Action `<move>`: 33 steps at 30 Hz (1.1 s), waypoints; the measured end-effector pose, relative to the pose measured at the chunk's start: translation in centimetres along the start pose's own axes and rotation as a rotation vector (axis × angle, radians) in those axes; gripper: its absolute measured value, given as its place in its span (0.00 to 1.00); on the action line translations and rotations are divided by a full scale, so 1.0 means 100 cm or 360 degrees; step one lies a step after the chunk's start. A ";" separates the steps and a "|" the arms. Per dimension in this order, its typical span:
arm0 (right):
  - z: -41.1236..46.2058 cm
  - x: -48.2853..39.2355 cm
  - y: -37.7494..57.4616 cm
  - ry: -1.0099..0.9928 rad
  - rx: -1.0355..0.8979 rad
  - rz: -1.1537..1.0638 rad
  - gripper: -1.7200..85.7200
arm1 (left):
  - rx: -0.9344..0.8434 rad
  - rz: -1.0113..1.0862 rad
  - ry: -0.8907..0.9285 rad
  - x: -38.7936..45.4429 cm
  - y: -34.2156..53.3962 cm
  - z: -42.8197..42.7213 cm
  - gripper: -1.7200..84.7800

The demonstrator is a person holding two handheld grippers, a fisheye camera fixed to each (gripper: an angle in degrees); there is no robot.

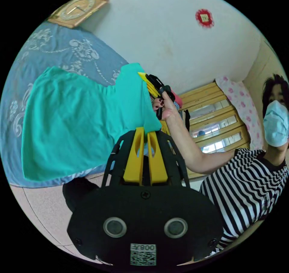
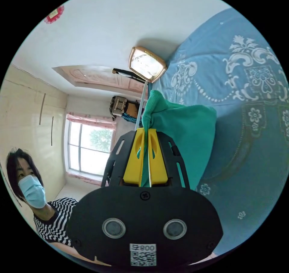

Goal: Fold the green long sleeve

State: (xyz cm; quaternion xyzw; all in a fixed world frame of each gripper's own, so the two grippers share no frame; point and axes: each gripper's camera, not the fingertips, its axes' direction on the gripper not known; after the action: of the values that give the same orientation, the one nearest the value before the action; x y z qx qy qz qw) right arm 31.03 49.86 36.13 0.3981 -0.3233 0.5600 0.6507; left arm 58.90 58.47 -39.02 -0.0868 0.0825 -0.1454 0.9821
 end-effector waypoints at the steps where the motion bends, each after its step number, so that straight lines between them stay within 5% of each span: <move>1: 0.024 -0.007 -0.006 0.0018 -0.0042 -0.0006 0.04 | 0.0021 -0.0023 0.0004 -0.005 0.003 -0.013 0.03; 14: 0.235 -0.045 -0.045 0.0324 -0.0400 0.0058 0.04 | 0.0339 -0.0483 0.0051 -0.119 0.069 -0.234 0.03; 33: 0.375 -0.096 -0.065 0.0503 -0.0604 0.0040 0.04 | 0.0507 -0.0688 0.0123 -0.142 0.172 -0.435 0.04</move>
State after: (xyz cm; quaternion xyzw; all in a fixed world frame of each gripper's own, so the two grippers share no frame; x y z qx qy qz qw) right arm 36.84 11.93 44.60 0.1721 -0.3221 0.5525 0.7493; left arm 42.02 72.62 -82.66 0.0586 0.0755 -0.3661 0.9256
